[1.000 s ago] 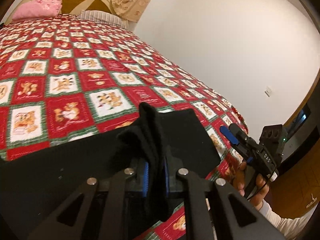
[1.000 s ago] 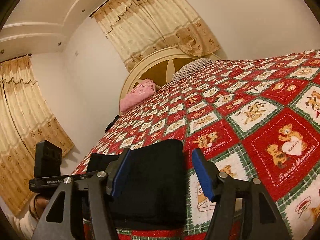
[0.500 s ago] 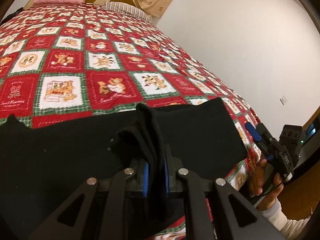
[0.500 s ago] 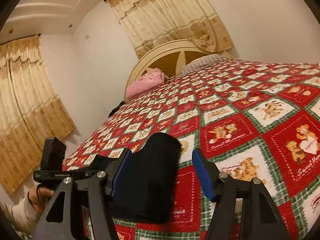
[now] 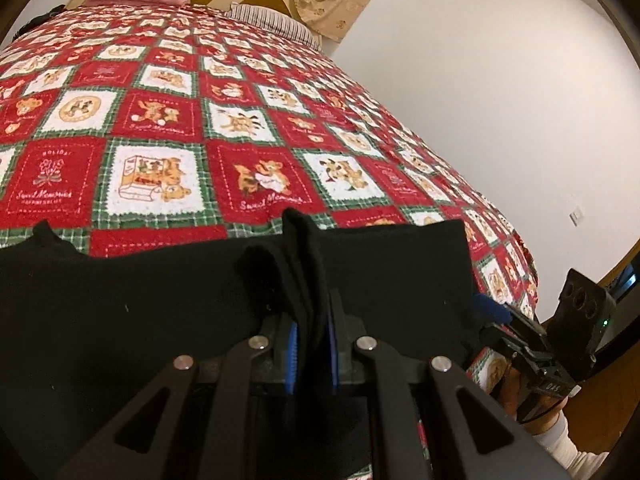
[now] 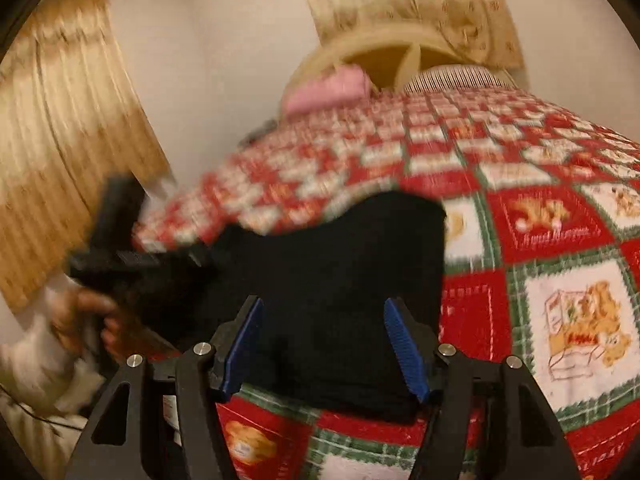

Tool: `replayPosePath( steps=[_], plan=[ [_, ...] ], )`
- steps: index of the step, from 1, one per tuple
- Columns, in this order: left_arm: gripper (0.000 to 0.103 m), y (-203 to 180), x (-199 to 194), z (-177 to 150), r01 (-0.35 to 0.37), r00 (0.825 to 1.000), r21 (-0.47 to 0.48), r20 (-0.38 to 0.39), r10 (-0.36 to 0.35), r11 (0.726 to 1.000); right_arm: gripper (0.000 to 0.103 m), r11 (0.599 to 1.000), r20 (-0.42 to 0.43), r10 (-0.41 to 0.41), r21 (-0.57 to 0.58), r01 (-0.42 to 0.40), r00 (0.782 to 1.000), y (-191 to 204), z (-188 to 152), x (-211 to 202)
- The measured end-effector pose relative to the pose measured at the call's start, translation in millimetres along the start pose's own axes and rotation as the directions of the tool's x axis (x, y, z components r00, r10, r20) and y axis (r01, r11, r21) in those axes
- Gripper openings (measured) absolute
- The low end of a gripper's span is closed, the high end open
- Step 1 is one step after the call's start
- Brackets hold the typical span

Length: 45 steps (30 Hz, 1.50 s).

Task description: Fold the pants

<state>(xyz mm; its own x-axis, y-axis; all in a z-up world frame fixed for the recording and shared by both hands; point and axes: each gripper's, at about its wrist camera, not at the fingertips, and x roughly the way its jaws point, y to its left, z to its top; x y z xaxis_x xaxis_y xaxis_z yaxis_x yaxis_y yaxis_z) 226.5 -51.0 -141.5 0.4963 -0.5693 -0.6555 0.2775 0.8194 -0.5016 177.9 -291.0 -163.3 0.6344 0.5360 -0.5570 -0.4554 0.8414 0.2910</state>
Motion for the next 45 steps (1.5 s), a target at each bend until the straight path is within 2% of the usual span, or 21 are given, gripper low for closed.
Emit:
replayPosePath(
  steps=[2,5,7,10,12,15,16,18,20,23,25,27,30,32,37,40,43,45],
  plan=[
    [0.013,-1.3,-0.3,-2.7,-0.013,1.0,0.017,-0.003,0.013,1.0,0.064,0.999,0.0,-0.023,-0.047,0.023,1.0,7.7,-0.7,-1.7],
    [0.013,0.1,-1.0,-4.6,-0.028,1.0,0.026,-0.003,0.028,0.999,0.064,0.999,0.014,0.022,-0.043,-0.021,1.0,10.8,11.4,-8.7],
    [0.013,-1.9,-2.1,-5.4,-0.043,0.999,0.044,0.001,0.043,0.998,0.064,0.999,0.042,0.014,-0.049,-0.012,0.999,10.6,23.3,-11.0],
    [0.013,-6.7,-4.0,-8.7,-0.075,0.997,0.075,0.008,0.075,0.994,0.064,0.997,0.058,-0.007,-0.075,0.011,0.998,10.7,40.7,-3.2],
    [0.013,-6.1,-3.1,-9.7,-0.083,0.997,0.076,0.007,0.083,0.994,0.064,0.997,0.027,-0.003,-0.077,0.005,1.0,7.6,50.5,10.8],
    [0.02,-2.1,-3.6,-10.3,-0.09,0.996,0.062,0.014,0.089,0.994,0.065,0.994,-0.099,-0.086,-0.076,0.078,0.991,-4.0,53.4,45.5],
    [0.022,-1.5,-4.3,-10.2,-0.091,0.996,0.06,0.016,0.09,0.994,0.065,0.995,-0.145,-0.088,-0.055,0.081,0.986,-11.6,51.6,55.2],
    [0.029,-0.8,-8.4,-10.4,-0.099,0.995,0.057,0.027,0.098,0.993,0.064,0.997,-0.128,-0.071,-0.026,0.068,0.989,-14.8,52.1,50.0],
    [0.044,-2.1,-11.1,-10.8,-0.107,0.994,0.061,0.037,0.105,0.992,0.064,0.997,-0.101,-0.083,-0.018,0.081,0.991,-10.1,53.2,34.4],
    [0.057,-0.6,-13.9,-11.8,-0.11,0.993,0.05,0.051,0.107,0.993,0.064,0.998,-0.067,-0.066,-0.021,0.065,0.996,4.0,45.8,11.1],
    [0.058,0.9,-13.3,-13.0,-0.111,0.993,0.043,0.051,0.109,0.993,0.064,0.999,-0.048,-0.034,-0.04,0.032,0.998,16.7,34.7,-0.7],
    [0.058,3.3,-11.2,-14.7,-0.114,0.993,0.036,0.043,0.113,0.993,0.064,0.998,-0.072,-0.025,-0.059,0.02,0.997,26.1,20.8,-1.6],
    [0.058,5.0,-8.5,-16.8,-0.118,0.993,0.037,0.031,0.117,0.992,0.065,0.995,-0.124,-0.075,-0.075,0.066,0.989,27.3,-0.3,10.2],
    [0.058,3.9,-9.0,-17.0,-0.12,0.992,0.045,0.033,0.119,0.992,0.065,0.992,-0.091,-0.083,-0.1,0.073,0.992,28.6,-8.8,9.1],
    [0.066,4.5,-12.4,-17.4,-0.112,0.993,0.039,0.035,0.111,0.993,0.065,0.985,-0.121,-0.13,-0.134,0.113,0.984,37.6,-2.4,12.7],
    [0.066,6.0,-15.5,-18.5,-0.107,0.994,0.037,0.038,0.105,0.994,0.065,0.981,-0.125,-0.154,-0.141,0.136,0.98,42.5,1.1,9.6],
    [0.074,7.0,-17.3,-19.1,-0.104,0.994,0.033,0.043,0.103,0.994,0.065,0.988,-0.1,-0.107,-0.122,0.095,0.989,52.2,10.3,4.2],
    [0.075,7.7,-21.0,-18.5,-0.1,0.994,0.03,0.052,0.099,0.995,0.065,0.986,-0.088,-0.101,-0.14,0.088,0.991,61.5,15.4,7.5]
  ],
)
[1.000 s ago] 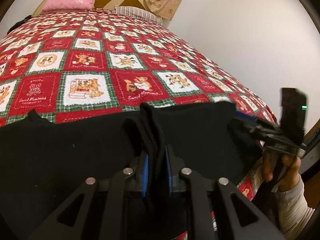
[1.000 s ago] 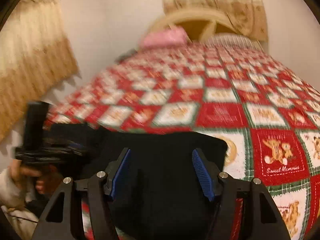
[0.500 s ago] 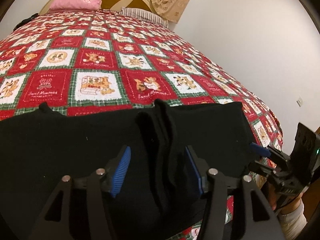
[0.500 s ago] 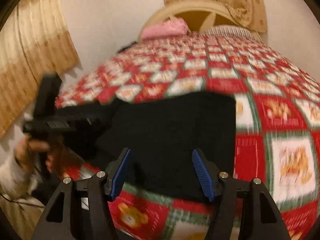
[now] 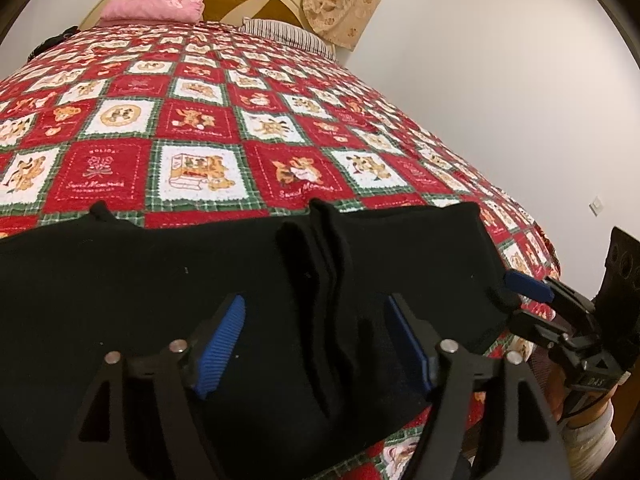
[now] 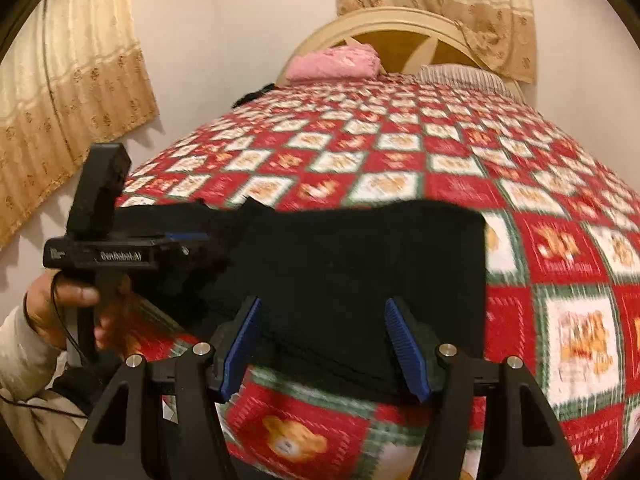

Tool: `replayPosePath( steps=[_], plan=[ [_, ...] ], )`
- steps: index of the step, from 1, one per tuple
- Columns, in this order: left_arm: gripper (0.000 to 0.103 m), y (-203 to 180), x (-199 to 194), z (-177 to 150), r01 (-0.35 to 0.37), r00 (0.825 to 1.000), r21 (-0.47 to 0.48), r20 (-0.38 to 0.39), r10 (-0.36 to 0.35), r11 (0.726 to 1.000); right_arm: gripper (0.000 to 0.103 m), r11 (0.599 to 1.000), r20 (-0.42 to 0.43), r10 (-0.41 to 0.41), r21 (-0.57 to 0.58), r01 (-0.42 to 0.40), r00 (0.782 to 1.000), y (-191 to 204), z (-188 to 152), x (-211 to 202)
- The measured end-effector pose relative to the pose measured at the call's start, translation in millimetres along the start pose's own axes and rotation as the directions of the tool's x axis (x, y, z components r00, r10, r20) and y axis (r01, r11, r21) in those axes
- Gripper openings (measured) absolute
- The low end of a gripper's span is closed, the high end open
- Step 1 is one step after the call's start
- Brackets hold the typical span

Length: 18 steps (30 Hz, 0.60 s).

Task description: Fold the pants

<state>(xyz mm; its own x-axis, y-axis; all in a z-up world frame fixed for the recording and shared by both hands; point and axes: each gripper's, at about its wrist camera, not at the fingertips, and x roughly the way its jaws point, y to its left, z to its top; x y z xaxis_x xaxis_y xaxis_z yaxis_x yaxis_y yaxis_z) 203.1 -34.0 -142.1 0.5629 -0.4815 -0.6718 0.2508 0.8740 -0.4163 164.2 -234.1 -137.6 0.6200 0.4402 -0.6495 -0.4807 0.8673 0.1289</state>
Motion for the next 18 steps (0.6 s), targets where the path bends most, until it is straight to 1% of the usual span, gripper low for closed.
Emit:
replayPosePath(
  steps=[2,4,7,10,11,12,14,15,16,17,18],
  plan=[
    [0.075,2.0,-6.4,0.9,0.005,1.0,-0.005,0.008,-0.005,1.0,0.065,1.0,-0.003,0.01,-0.023,-0.01,1.0,11.0,7.6,8.8],
    [0.076,5.4,-18.7,2.4,0.007,0.999,0.002,0.036,-0.007,1.0,0.065,0.999,-0.007,0.024,-0.034,-0.024,1.0,21.7,14.4,20.1],
    [0.079,17.1,-40.2,4.7,-0.056,0.995,0.025,0.086,0.054,0.998,0.065,0.995,-0.007,0.079,-0.057,-0.079,0.997,39.1,22.6,34.4],
    [0.079,38.3,-60.0,5.2,-0.136,0.985,0.028,0.115,0.132,0.99,0.065,0.986,-0.004,0.129,-0.105,-0.128,0.992,60.6,27.3,48.4],
    [0.079,49.8,-68.7,5.6,-0.168,0.979,0.02,0.124,0.164,0.986,0.065,0.983,-0.01,0.143,-0.113,-0.143,0.99,65.6,27.9,53.0],
    [0.079,56.9,-74.2,5.1,-0.184,0.975,0.014,0.129,0.18,0.983,0.065,0.981,-0.018,0.157,-0.115,-0.158,0.987,69.3,27.3,57.0],
    [0.079,77.9,-89.5,3.6,-0.234,0.963,-0.006,0.134,0.233,0.972,0.065,0.972,-0.059,0.2,-0.114,-0.206,0.978,76.9,22.6,68.4],
    [0.079,85.7,-95.2,2.4,-0.255,0.958,-0.011,0.135,0.254,0.967,0.065,0.966,-0.087,0.22,-0.117,-0.229,0.972,80.1,18.9,73.0],
    [0.079,93.5,-101.8,1.2,-0.28,0.95,-0.014,0.137,0.279,0.96,0.065,0.955,-0.146,0.249,-0.126,-0.268,0.957,85.3,12.1,80.8],
    [0.079,103.2,-109.2,0.5,-0.314,0.94,-0.019,0.138,0.313,0.949,0.065,0.946,-0.198,0.259,-0.144,-0.289,0.945,90.9,4.8,86.8],
    [0.079,115.7,-117.8,-1.5,-0.355,0.925,-0.027,0.137,0.355,0.934,0.065,0.942,-0.218,0.247,-0.174,-0.287,0.944,95.5,-0.5,88.5]
  ],
)
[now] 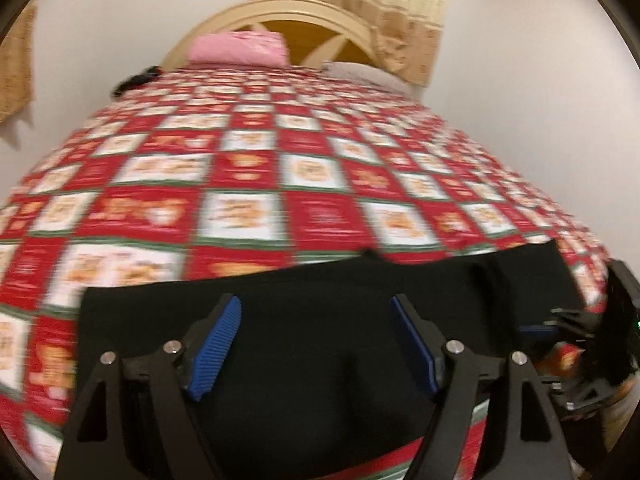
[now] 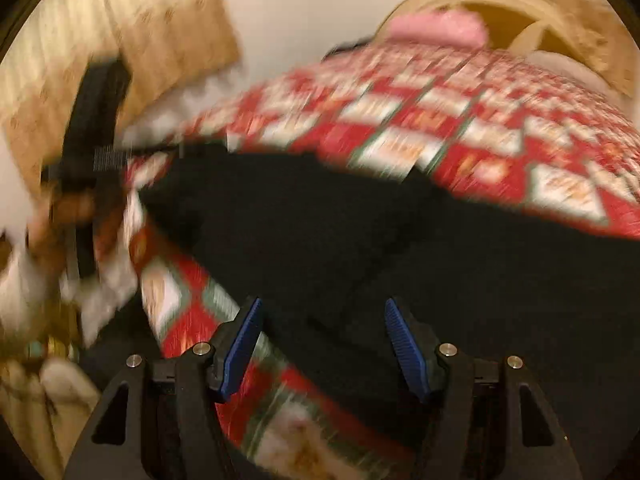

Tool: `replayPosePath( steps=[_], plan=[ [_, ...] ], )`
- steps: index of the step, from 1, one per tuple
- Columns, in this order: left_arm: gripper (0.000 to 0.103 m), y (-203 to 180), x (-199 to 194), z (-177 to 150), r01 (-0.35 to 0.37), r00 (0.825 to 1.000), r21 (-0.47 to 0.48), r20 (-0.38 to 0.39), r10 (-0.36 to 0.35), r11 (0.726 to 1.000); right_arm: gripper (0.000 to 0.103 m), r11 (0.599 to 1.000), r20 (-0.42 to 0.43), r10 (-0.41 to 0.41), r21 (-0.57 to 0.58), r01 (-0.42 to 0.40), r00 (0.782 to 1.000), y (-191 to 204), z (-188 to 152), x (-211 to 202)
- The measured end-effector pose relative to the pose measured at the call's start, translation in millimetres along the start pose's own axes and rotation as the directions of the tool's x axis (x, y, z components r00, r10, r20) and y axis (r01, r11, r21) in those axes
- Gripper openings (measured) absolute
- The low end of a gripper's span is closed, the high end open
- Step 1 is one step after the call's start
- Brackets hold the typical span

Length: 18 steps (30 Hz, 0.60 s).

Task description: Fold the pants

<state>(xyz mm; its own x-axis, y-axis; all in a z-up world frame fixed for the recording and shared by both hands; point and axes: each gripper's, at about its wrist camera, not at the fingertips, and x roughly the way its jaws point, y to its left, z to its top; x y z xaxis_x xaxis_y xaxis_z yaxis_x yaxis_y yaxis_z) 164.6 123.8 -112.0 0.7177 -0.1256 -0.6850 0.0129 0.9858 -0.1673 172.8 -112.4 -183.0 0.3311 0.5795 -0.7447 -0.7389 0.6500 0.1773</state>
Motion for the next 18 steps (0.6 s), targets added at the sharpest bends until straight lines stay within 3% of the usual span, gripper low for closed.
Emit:
replayPosePath(
  steps=[3,5,7,9,12,18],
  plan=[
    [0.079,43.0,-7.8,-6.5,-0.127,0.992,-0.022,-0.002,0.127,0.992,0.065,0.994,-0.001,-0.05,-0.099,0.05,0.999,15.7,-6.8,-0.4],
    [0.079,75.9,-12.1,-14.4,-0.187,0.982,-0.067,-0.016,0.186,0.98,0.065,0.997,0.002,-0.025,-0.073,0.025,1.0,14.3,-5.7,-3.4],
    [0.079,97.1,-14.4,-22.2,-0.202,0.979,-0.11,-0.019,0.201,0.973,0.065,0.999,0.028,0.031,-0.041,-0.03,0.999,12.7,-5.6,-11.7],
    [0.079,119.5,-11.3,-32.9,-0.185,0.983,-0.182,-0.052,0.178,0.966,0.065,0.996,0.06,0.082,-0.034,-0.08,0.995,16.0,-5.8,-16.7],
    [0.079,130.2,-7.9,-44.0,-0.131,0.991,-0.25,-0.051,0.122,0.959,0.065,0.995,0.111,0.077,-0.07,-0.069,0.991,24.9,-7.4,-22.1],
    [0.079,119.9,2.5,-42.6,-0.114,0.993,-0.226,-0.027,0.111,0.967,0.065,0.998,0.151,0.055,-0.04,-0.05,0.987,18.5,-0.9,-21.0]
  ],
)
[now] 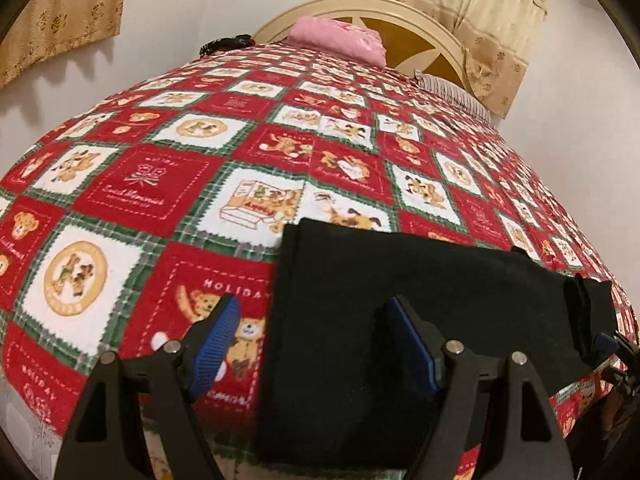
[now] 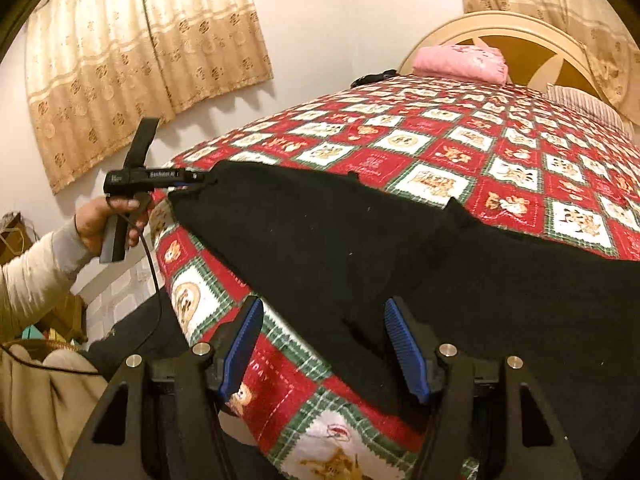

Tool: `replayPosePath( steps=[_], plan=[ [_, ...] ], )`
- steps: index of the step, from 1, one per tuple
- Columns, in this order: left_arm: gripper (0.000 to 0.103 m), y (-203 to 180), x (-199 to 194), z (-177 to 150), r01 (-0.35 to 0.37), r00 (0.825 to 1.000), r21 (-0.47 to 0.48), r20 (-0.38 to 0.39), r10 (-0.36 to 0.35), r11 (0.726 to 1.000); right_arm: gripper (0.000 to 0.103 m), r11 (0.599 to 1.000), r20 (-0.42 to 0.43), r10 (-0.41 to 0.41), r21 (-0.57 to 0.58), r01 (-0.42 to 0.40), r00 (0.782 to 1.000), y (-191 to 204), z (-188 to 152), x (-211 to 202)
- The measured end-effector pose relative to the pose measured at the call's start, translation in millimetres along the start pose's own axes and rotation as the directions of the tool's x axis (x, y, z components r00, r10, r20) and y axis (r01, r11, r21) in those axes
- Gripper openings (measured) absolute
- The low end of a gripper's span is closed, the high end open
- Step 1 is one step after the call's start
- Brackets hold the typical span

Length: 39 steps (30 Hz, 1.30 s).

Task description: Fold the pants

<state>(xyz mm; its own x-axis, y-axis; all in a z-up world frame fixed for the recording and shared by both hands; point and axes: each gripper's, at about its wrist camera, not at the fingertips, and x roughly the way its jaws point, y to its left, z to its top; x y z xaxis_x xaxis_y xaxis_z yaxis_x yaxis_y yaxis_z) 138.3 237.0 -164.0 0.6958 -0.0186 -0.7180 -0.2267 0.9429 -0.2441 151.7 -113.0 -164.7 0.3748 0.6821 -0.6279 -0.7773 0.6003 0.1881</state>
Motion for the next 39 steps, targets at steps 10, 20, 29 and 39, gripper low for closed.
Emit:
replayPosePath(
  steps=[10,20,29,39],
  plan=[
    [0.059,-9.3,-8.0,-7.3,-0.021,1.0,0.052,0.001,0.021,0.998,0.065,0.998,0.043,-0.007,0.065,0.004,0.999,-11.1,-4.3,-0.5],
    [0.059,-7.2,6.8,4.8,-0.003,1.0,0.028,-0.03,0.004,1.0,0.065,0.998,0.048,-0.015,0.059,0.012,0.999,-10.4,-7.9,1.1],
    [0.025,-20.6,-34.4,5.6,0.058,0.998,0.053,0.016,-0.059,0.997,0.065,0.997,0.118,-0.029,0.068,0.021,0.993,-13.8,-3.2,-14.8],
    [0.025,-55.8,-81.3,26.1,0.255,0.962,0.033,0.09,-0.257,0.966,0.065,0.988,0.154,-0.125,0.111,0.108,0.98,-28.6,4.7,-35.4]
  ],
)
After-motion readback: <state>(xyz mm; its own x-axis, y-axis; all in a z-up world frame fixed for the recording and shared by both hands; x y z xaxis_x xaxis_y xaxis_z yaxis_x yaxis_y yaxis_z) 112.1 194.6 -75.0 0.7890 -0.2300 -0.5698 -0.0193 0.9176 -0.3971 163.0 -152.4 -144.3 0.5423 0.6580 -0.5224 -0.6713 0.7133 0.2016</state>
